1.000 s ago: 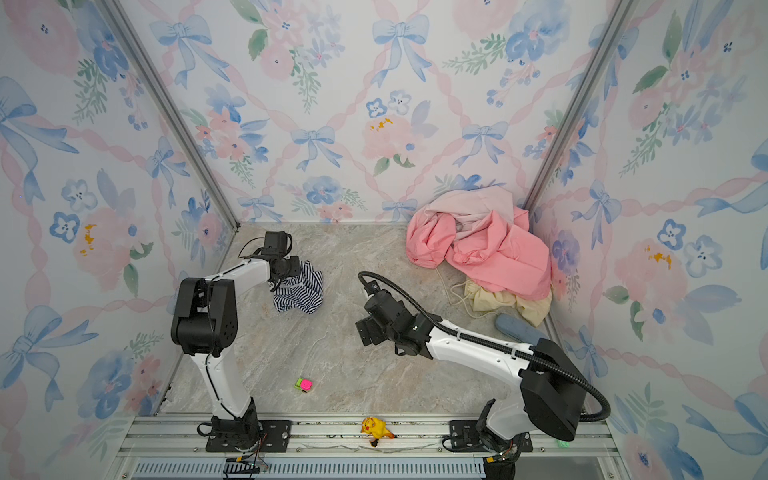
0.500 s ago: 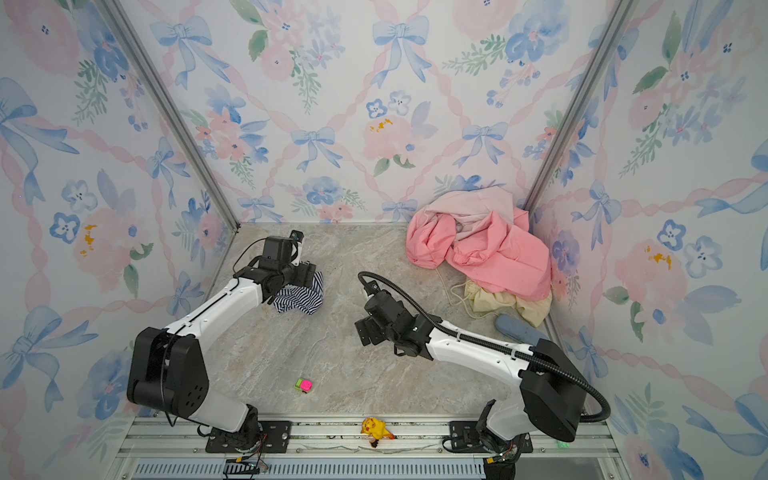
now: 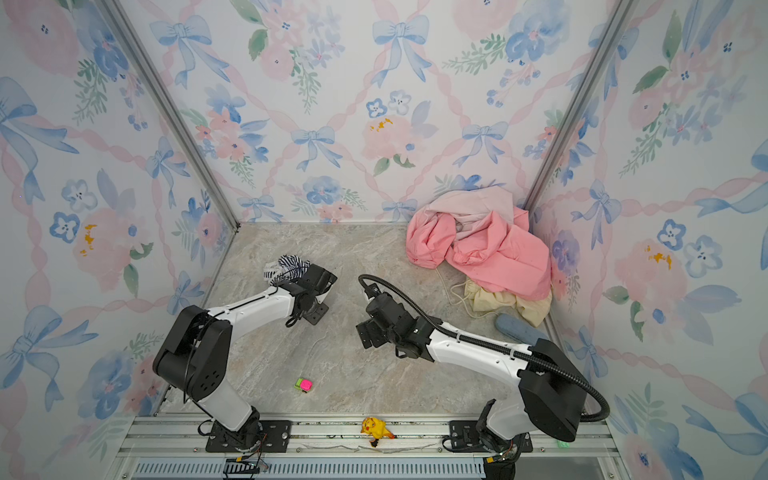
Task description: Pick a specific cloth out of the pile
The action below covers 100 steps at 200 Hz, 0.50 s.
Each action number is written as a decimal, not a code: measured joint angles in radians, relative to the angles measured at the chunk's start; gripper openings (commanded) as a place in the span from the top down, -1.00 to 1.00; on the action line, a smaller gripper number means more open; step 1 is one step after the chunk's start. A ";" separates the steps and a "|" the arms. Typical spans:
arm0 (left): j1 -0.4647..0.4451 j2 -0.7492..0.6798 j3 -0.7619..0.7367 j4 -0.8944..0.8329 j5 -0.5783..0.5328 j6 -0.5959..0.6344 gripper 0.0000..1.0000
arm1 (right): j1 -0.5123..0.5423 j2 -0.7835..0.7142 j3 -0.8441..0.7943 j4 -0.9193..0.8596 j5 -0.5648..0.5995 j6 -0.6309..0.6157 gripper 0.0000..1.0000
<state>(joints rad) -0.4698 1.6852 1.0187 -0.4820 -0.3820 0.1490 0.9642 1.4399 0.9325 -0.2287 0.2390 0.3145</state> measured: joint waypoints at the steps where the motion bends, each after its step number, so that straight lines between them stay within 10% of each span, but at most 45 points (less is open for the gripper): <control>1: -0.001 0.003 0.000 0.000 -0.002 0.000 -0.26 | 0.000 0.000 0.000 0.000 0.000 0.000 -0.94; 46: -0.004 0.077 0.020 -0.008 -0.034 -0.001 -0.10 | 0.000 -0.041 -0.004 0.029 -0.016 0.000 -0.94; 100: -0.003 0.083 0.042 -0.007 -0.029 -0.035 0.62 | 0.000 -0.103 -0.013 0.053 -0.012 -0.004 -0.94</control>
<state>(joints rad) -0.4728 1.7683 1.0607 -0.4892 -0.4110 0.1139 0.9638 1.3365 0.9192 -0.1753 0.2272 0.3107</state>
